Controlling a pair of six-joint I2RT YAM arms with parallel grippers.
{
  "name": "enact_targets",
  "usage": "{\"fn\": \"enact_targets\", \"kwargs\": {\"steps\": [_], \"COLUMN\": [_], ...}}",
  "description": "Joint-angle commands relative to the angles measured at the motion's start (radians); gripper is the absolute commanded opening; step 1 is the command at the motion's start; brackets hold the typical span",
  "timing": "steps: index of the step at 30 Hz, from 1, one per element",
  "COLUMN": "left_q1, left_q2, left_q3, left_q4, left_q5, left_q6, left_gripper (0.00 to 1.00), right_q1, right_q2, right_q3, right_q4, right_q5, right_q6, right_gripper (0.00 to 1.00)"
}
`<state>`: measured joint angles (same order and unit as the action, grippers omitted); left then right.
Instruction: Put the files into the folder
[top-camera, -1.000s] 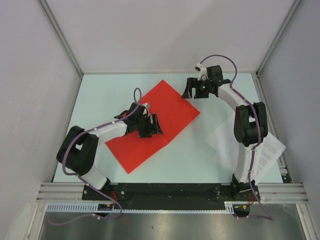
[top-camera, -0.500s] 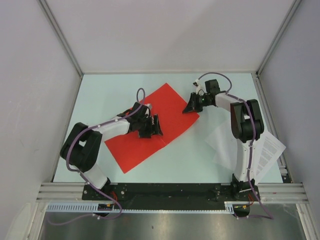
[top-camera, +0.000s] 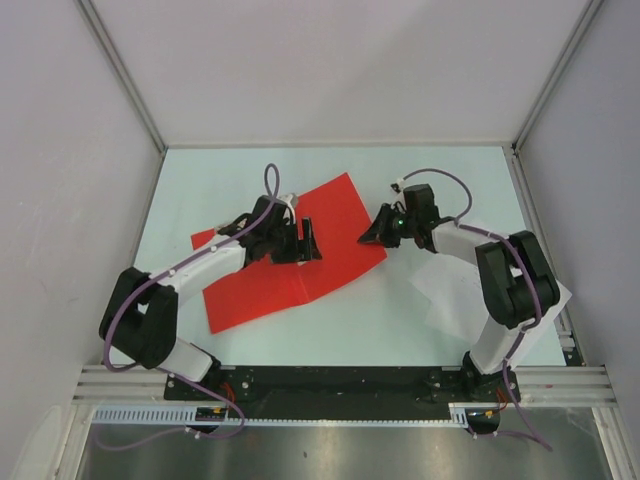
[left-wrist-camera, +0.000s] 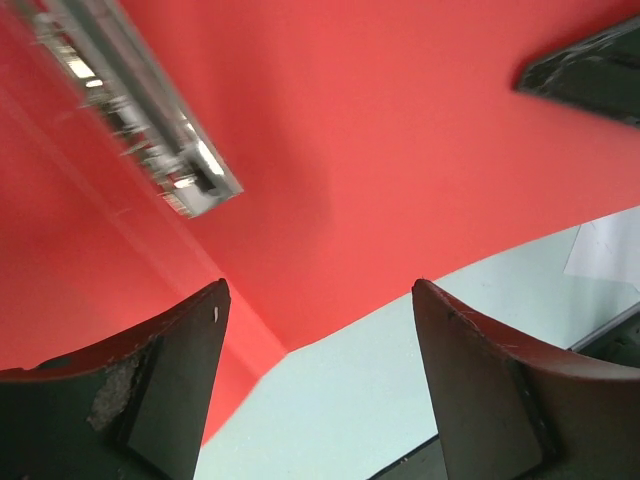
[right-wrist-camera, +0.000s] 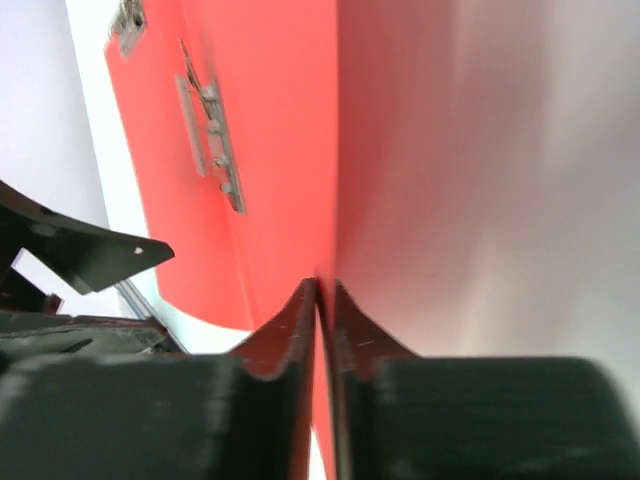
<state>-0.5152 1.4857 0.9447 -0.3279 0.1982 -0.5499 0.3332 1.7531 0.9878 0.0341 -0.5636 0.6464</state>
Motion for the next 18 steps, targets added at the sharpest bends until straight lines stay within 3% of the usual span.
{"fn": "enact_targets", "kwargs": {"steps": [1,2,3,4,7,12,14,18], "left_q1": [-0.005,-0.005,-0.006,-0.011,-0.038,-0.137,-0.199,-0.325], "left_q2": [-0.048,-0.053,-0.059,-0.064,-0.064,-0.021,0.017,0.209], "left_q3": [0.037,0.037,0.039,0.043,0.075,0.169,0.219,0.467], "left_q4": [0.009,0.018,0.024,0.026,0.03,0.081,0.105,0.092], "left_q5": [0.053,0.069,0.101,0.113,0.136,0.139,0.124,0.089], "left_q6": [0.028,0.037,0.042,0.048,0.064,0.03,0.018,-0.005], "left_gripper": [0.8,0.8,0.8,0.8,0.81,0.8,0.81,0.8], "right_q1": [0.053,0.044,0.034,0.014,-0.011,-0.202,-0.325,-0.532], "right_q2": [-0.02,-0.03,-0.068,-0.105,-0.254,-0.434,-0.507,-0.634], "right_q3": [-0.018,-0.018,-0.018,-0.018,-0.02,-0.058,-0.096,-0.205], "right_q4": [0.055,0.012,-0.026,-0.087,-0.297,-0.578,-0.611,-0.637], "right_q5": [0.096,0.1,0.114,0.186,0.391,0.649,0.663,0.604], "right_q6": [0.071,0.067,0.055,0.038,-0.042,-0.013,-0.014,0.009], "right_gripper": [0.23,0.42,0.51,0.68,0.87,0.98,1.0,1.0]}}
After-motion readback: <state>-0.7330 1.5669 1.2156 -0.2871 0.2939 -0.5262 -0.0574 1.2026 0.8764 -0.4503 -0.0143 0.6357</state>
